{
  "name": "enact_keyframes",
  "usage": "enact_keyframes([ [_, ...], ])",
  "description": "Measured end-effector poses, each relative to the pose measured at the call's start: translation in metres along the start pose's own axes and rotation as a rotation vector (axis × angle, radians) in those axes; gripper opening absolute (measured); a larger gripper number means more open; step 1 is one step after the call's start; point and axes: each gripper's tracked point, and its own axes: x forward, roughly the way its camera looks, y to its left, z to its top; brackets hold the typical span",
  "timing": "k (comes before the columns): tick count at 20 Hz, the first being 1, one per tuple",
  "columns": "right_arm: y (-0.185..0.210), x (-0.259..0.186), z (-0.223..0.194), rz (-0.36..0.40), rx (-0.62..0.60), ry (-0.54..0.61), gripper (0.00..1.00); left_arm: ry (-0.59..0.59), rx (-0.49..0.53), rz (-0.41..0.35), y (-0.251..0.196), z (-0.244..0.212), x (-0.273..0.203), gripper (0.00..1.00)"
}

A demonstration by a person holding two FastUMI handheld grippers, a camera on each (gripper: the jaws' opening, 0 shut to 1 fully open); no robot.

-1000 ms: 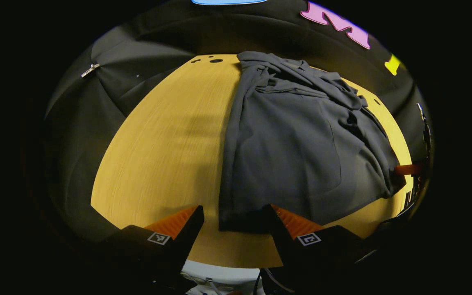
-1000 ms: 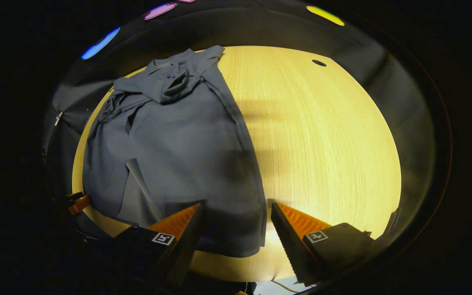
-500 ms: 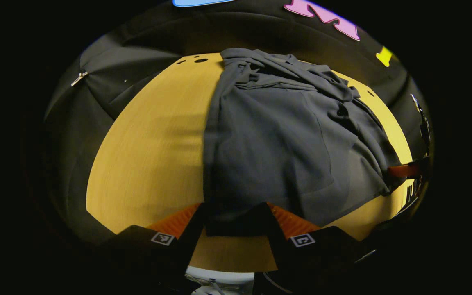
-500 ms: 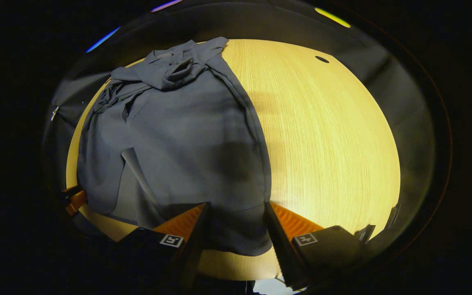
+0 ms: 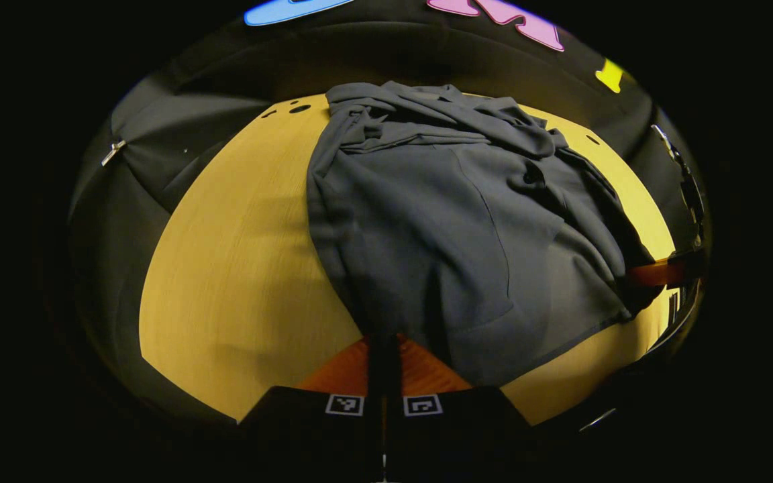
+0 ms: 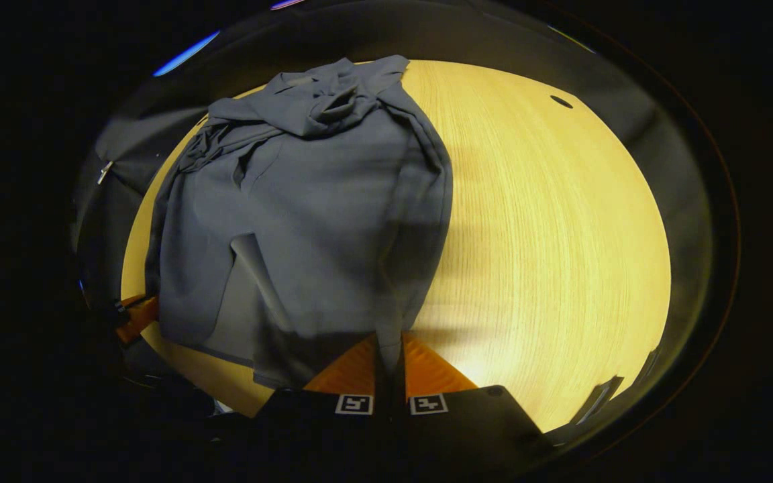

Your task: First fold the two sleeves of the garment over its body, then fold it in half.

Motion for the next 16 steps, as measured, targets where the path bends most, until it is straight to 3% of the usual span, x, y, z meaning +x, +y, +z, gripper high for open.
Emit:
enact_keyframes([
  [3,0.006,-0.001,0.001,0.057,0.049,0.002,0.05,-0.002,-0.071,-0.055,-0.008,0.005,-0.004,0.06],
  [8,0.022,-0.008,0.021,0.136,0.127,-0.067,0.05,-0.107,-0.142,-0.164,-0.024,0.041,-0.034,0.06],
  [16,0.044,-0.028,0.087,0.234,0.131,-0.244,0.05,-0.245,-0.224,-0.196,-0.012,0.107,-0.058,0.02],
])
